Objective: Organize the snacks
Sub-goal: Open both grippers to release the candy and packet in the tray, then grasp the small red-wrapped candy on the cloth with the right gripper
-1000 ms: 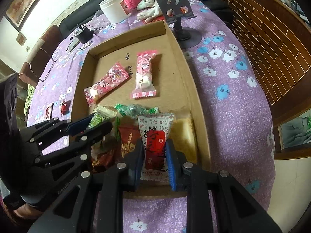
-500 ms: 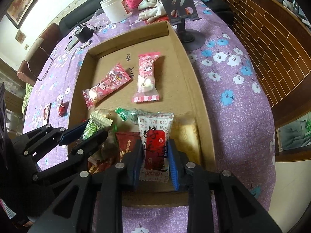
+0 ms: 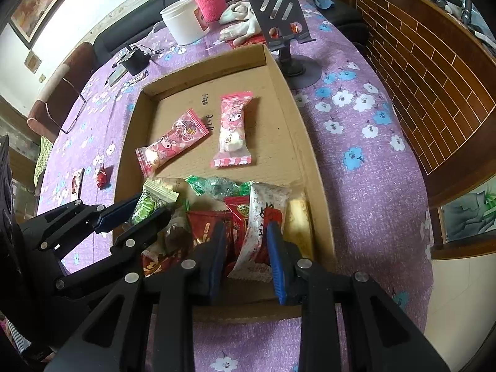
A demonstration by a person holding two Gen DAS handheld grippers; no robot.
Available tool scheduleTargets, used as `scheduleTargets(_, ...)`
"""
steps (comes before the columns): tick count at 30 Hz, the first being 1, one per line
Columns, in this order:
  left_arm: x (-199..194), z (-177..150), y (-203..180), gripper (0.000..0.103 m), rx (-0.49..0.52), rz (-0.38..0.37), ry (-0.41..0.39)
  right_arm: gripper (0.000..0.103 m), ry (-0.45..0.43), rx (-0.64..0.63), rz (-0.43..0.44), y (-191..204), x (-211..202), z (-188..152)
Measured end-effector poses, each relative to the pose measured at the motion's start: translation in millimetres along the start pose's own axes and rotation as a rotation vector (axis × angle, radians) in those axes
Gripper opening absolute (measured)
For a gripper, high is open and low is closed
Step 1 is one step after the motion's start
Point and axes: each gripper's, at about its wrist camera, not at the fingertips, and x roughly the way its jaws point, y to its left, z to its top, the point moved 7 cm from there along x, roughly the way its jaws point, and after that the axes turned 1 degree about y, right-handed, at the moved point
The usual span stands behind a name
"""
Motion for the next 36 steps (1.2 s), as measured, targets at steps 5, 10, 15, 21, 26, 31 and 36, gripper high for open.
scheduleTargets(5,-7,0,3,0.041,0.005,0.017,-0.022,0.032,-0.004,0.007,-0.003,1,-2,-2)
scheduleTargets(10,-14,1,8,0.048,0.002,0.023,-0.043,0.032,-0.013,0.012,-0.008,3,-6,-2)
scheduleTargets(15,-22,-1,14,0.049,-0.006,0.03,-0.063,0.032,-0.025,0.018,-0.015,8,-10,-3)
scheduleTargets(21,-35,-6,31,0.049,-0.031,0.042,-0.09,0.033,-0.034,0.016,-0.01,19,-12,-2)
scheduleTargets(26,-43,-12,48,0.049,-0.068,0.054,-0.099,0.033,-0.036,-0.011,0.003,39,-12,-1)
scheduleTargets(31,-51,-22,67,0.049,-0.104,0.067,-0.108,0.033,-0.035,-0.037,0.011,60,-9,-1)
scheduleTargets(36,-57,-35,91,0.049,-0.156,0.079,-0.113,0.033,-0.026,-0.061,0.018,81,-5,-3)
